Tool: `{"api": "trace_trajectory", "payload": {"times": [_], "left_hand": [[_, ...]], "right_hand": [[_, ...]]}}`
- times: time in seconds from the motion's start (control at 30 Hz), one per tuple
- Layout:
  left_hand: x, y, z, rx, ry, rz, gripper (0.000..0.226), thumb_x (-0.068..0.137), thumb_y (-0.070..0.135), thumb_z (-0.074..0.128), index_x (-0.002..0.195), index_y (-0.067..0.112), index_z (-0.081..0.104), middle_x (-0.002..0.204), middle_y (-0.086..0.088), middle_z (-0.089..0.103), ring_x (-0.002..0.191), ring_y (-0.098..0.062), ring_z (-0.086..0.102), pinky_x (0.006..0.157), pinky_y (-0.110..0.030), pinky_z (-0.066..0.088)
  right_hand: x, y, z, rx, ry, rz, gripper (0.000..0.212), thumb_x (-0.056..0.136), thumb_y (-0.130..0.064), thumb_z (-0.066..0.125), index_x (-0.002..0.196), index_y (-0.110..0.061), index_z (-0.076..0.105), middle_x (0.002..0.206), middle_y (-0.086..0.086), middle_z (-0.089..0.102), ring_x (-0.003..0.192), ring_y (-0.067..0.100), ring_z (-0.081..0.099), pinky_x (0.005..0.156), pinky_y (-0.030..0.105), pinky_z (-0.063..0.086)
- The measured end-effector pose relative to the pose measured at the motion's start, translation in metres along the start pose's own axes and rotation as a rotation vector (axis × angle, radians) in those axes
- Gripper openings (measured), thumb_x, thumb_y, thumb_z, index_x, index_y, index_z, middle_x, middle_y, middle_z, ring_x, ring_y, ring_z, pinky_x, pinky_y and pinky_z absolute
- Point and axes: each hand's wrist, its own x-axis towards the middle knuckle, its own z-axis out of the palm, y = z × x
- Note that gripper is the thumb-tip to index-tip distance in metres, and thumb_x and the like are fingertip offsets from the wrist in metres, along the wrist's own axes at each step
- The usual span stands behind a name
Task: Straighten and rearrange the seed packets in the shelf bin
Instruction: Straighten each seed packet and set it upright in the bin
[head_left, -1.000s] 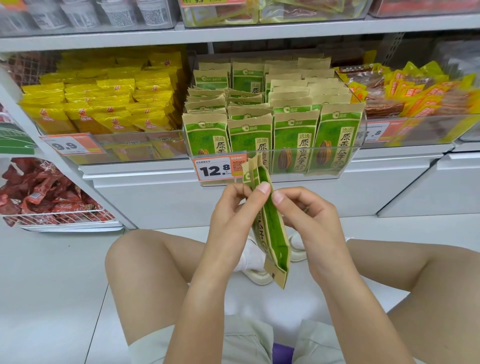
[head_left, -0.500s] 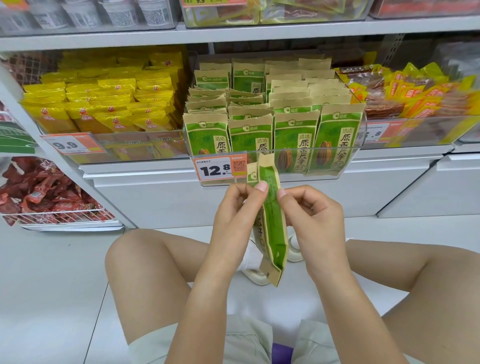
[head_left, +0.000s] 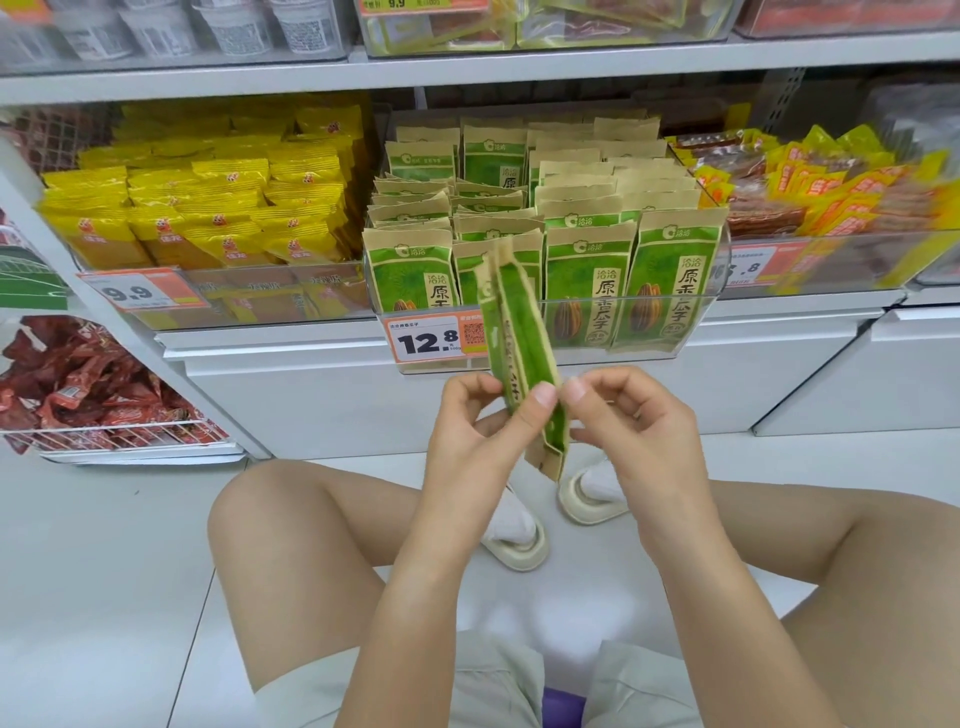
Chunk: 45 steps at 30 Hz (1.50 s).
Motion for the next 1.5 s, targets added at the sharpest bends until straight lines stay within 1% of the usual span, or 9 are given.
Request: {"api": "trace_trajectory", "payload": {"times": [0.17,0.4,0.63,0.9,1.13,1.23,1.33,1.4,1.5], "left_hand": [[0.0,0.009,-0.003,-0.079,0.105,0.04,0.046,0.069,0.034,0.079,0.097,0.013,0.048,0.105,-0.003,0.066,0.08,-0.003,0.069,0.076,-0.02,0.055],[-0.001,0.01,-0.004,-0.072,0.127,0.04,0.051,0.066,0.037,0.08,0.098,0.011,0.049,0.098,-0.003,0.069,0.08,-0.008,0.069,0.071,-0.02,0.055],[-0.001,0.011,-0.007,-0.074,0.108,0.028,0.048,0.069,0.038,0.068,0.101,0.007,0.051,0.099,-0.006,0.071,0.08,-0.01,0.071,0.069,-0.019,0.054],[-0.001,0.014,-0.006,-0.094,0.062,0.001,0.051,0.07,0.038,0.066,0.106,0.005,0.051,0.088,0.001,0.074,0.082,-0.01,0.07,0.066,-0.019,0.054],[0.0,0.01,-0.005,-0.188,0.05,-0.064,0.055,0.077,0.031,0.077,0.123,0.017,0.051,0.099,0.003,0.075,0.095,-0.013,0.07,0.078,-0.027,0.054],[-0.001,0.01,-0.005,-0.214,0.012,-0.066,0.064,0.079,0.036,0.065,0.138,0.018,0.048,0.108,0.001,0.073,0.1,-0.014,0.069,0.083,-0.031,0.052],[-0.003,0.012,-0.007,-0.216,-0.04,-0.073,0.057,0.082,0.038,0.059,0.134,0.015,0.054,0.109,-0.001,0.072,0.098,-0.013,0.067,0.078,-0.026,0.053],[-0.003,0.012,-0.006,-0.231,-0.067,-0.092,0.046,0.083,0.038,0.057,0.122,0.016,0.063,0.107,-0.001,0.071,0.098,-0.013,0.066,0.077,-0.025,0.054],[-0.003,0.017,-0.002,-0.227,-0.057,-0.111,0.039,0.082,0.038,0.062,0.115,0.019,0.067,0.106,-0.001,0.069,0.103,-0.015,0.064,0.096,-0.041,0.05]], "right_hand": [[-0.005,0.002,0.008,0.0,-0.122,0.042,0.024,0.061,-0.032,0.071,0.073,-0.012,0.065,0.065,-0.011,0.068,0.063,-0.001,0.062,0.065,0.011,0.046],[-0.007,0.002,0.009,0.016,-0.102,-0.01,0.005,0.076,-0.017,0.072,0.072,-0.015,0.07,0.073,-0.006,0.074,0.071,0.005,0.069,0.069,0.013,0.049],[-0.007,0.004,0.009,-0.049,-0.131,-0.043,0.012,0.076,-0.026,0.067,0.075,-0.015,0.07,0.086,-0.007,0.076,0.085,0.008,0.071,0.079,0.017,0.051],[-0.006,0.002,0.006,0.04,-0.159,-0.03,0.011,0.084,-0.002,0.064,0.075,-0.006,0.069,0.083,-0.01,0.075,0.077,0.004,0.07,0.071,0.011,0.049],[-0.009,0.007,0.011,-0.006,-0.101,-0.083,0.012,0.081,-0.025,0.064,0.075,-0.015,0.067,0.097,-0.008,0.074,0.085,0.013,0.07,0.08,0.026,0.052],[-0.009,0.01,0.012,-0.001,-0.11,-0.113,0.013,0.086,-0.024,0.067,0.076,-0.015,0.066,0.104,-0.009,0.072,0.092,0.011,0.069,0.083,0.027,0.052],[-0.01,0.013,0.013,-0.002,-0.129,-0.143,0.015,0.084,-0.03,0.064,0.072,-0.021,0.065,0.114,-0.01,0.069,0.106,0.01,0.065,0.091,0.03,0.05],[-0.012,0.014,0.015,-0.066,-0.125,-0.183,0.017,0.081,-0.04,0.062,0.071,-0.026,0.064,0.121,-0.013,0.066,0.116,0.006,0.06,0.099,0.026,0.044],[-0.015,0.02,0.019,-0.276,-0.104,-0.307,0.019,0.081,-0.04,0.06,0.071,-0.025,0.063,0.126,-0.015,0.062,0.119,-0.005,0.053,0.097,0.012,0.037]]}}
